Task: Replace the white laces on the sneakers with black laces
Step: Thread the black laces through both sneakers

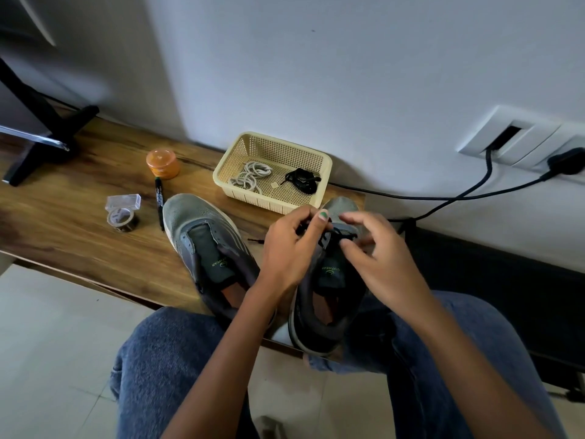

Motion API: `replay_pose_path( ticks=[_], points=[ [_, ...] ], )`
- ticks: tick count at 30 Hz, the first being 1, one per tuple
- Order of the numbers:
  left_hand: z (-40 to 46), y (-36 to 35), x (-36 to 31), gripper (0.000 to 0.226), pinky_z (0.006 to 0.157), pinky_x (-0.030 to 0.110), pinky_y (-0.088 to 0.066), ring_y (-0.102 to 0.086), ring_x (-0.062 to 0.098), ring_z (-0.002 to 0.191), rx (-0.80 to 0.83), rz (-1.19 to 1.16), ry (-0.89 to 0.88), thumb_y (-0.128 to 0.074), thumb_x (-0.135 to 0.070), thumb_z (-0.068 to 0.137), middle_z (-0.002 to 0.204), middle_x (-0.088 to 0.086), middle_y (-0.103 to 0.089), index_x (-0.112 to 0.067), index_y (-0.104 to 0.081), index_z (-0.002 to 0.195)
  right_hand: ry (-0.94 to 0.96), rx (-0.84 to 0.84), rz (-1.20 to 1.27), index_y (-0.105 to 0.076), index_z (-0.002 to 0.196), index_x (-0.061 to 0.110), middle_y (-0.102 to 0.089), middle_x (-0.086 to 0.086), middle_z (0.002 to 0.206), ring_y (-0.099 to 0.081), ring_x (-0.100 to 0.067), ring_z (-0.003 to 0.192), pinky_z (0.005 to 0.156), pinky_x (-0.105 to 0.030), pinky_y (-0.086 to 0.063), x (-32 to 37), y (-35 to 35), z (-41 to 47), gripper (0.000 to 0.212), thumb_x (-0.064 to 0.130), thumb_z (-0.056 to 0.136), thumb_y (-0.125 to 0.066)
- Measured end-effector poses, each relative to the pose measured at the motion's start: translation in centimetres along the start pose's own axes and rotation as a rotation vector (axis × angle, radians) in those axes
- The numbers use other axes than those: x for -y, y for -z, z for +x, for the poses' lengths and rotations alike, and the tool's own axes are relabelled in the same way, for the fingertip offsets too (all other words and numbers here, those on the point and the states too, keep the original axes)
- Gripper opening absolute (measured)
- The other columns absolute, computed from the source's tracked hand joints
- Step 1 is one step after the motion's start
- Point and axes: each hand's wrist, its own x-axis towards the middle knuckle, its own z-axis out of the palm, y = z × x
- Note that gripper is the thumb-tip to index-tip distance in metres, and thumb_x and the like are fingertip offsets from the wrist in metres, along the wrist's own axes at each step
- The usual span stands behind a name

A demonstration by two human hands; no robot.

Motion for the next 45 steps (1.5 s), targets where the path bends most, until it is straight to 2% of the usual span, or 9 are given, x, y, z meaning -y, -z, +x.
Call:
replay_pose_path(
  ticks=[7, 11, 21, 26, 29, 34, 39, 42, 45],
  points=[
    [0.4, 0.5, 0.0, 0.028, 0.070, 0.047, -0.049, -0.060, 0.038, 0.074, -0.053, -0.156, -0.016, -0.063, -0.047, 0.084, 0.073, 0.018, -0.065, -0.022, -0.070, 0.073, -0.010, 0.088, 0.200, -0.069, 0.092, 0.025, -0.069, -0.001, 0.083, -0.061, -0.006, 0.069, 0.063, -0.023, -0.049, 2.3, -0.1, 2.3, 0.016, 0.011, 0.085, -0.066],
    [0.6, 1.5, 0.0, 0.032, 0.054, 0.032, -0.035, -0.041, 0.026, 0.055, -0.174, -0.117, 0.055, -0.063, -0.045, 0.089, 0.057, 0.010, -0.052, -0.021, -0.063, 0.067, -0.070, -0.063, 0.362, -0.070, 0.088, 0.020, -0.064, 0.011, 0.071, -0.052, 0.007, 0.053, 0.051, -0.011, -0.039, 3.2, 3.0, 3.0, 0.014, 0.007, 0.084, -0.069],
    [1.1, 1.5, -0.3, 0.025, 0.059, 0.020, -0.038, -0.041, 0.008, 0.055, -0.276, -0.424, 0.282, -0.067, -0.035, 0.085, 0.059, 0.000, -0.048, -0.018, -0.063, 0.067, -0.040, -0.123, 0.582, -0.071, 0.088, 0.013, -0.053, 0.000, 0.059, -0.037, -0.006, 0.049, 0.043, -0.016, -0.030, 4.1, 6.5, 2.4, 0.005, 0.010, 0.084, -0.069],
    [1.7, 2.0, -0.7, 0.018, 0.063, 0.021, -0.057, -0.055, 0.006, 0.053, -0.409, -0.945, 0.515, -0.074, -0.024, 0.073, 0.056, -0.005, -0.056, -0.014, -0.059, 0.073, -0.146, 0.056, 0.271, -0.073, 0.082, 0.022, -0.060, 0.006, 0.061, -0.049, -0.004, 0.050, 0.051, -0.019, -0.039, 1.6, 4.8, 0.5, 0.005, 0.023, 0.085, -0.069],
    [1.9, 2.1, -0.9, 0.022, 0.069, 0.023, -0.058, -0.064, 0.007, 0.061, -0.424, -1.100, 0.556, -0.073, -0.024, 0.073, 0.067, -0.003, -0.064, -0.012, -0.061, 0.087, -0.177, 0.201, 0.033, -0.072, 0.080, 0.024, -0.071, -0.009, 0.082, -0.066, -0.026, 0.079, 0.076, -0.047, -0.052, 0.3, 3.0, -1.1, 0.012, 0.034, 0.085, -0.067],
    [1.6, 1.4, -1.5, 0.013, 0.059, 0.018, -0.057, -0.064, 0.005, 0.057, -0.349, -1.264, 0.571, -0.064, -0.021, 0.087, 0.065, 0.000, -0.062, -0.010, -0.058, 0.084, -0.154, 0.202, -0.128, -0.069, 0.077, 0.024, -0.067, 0.000, 0.072, -0.060, -0.009, 0.068, 0.072, -0.037, -0.051, 0.0, -0.2, -2.8, 0.012, 0.029, 0.087, -0.065],
    [0.7, 0.2, -1.1, 0.018, 0.052, 0.012, -0.049, -0.054, 0.002, 0.054, -0.167, -0.902, 0.422, -0.056, -0.016, 0.092, 0.064, -0.003, -0.059, -0.012, -0.070, 0.101, -0.078, 0.092, -0.182, -0.065, 0.101, 0.026, -0.054, 0.009, 0.098, -0.054, -0.004, 0.089, 0.079, -0.023, -0.044, -1.4, -1.8, -3.4, 0.013, 0.025, 0.089, -0.064],
    [0.6, -0.3, -0.4, 0.021, 0.054, 0.013, -0.044, -0.053, 0.000, 0.059, -0.098, -0.474, 0.301, -0.053, -0.009, 0.096, 0.066, -0.011, -0.062, -0.015, -0.069, 0.108, -0.136, -0.174, -0.138, -0.061, 0.105, 0.023, -0.050, 0.004, 0.101, -0.048, 0.002, 0.076, 0.067, -0.008, -0.034, -2.4, -0.9, -3.0, 0.018, 0.023, 0.088, -0.065],
    [0.3, -0.8, 0.2, 0.024, 0.066, 0.016, -0.047, -0.055, -0.002, 0.067, 0.006, -0.171, 0.185, -0.055, -0.008, 0.096, 0.078, -0.010, -0.062, -0.016, -0.069, 0.113, -0.236, -0.258, -0.123, -0.063, 0.101, 0.018, -0.055, 0.003, 0.095, -0.053, -0.004, 0.074, 0.061, -0.013, -0.036, -4.0, -0.3, -2.4, 0.019, 0.027, 0.085, -0.068]
  ],
)
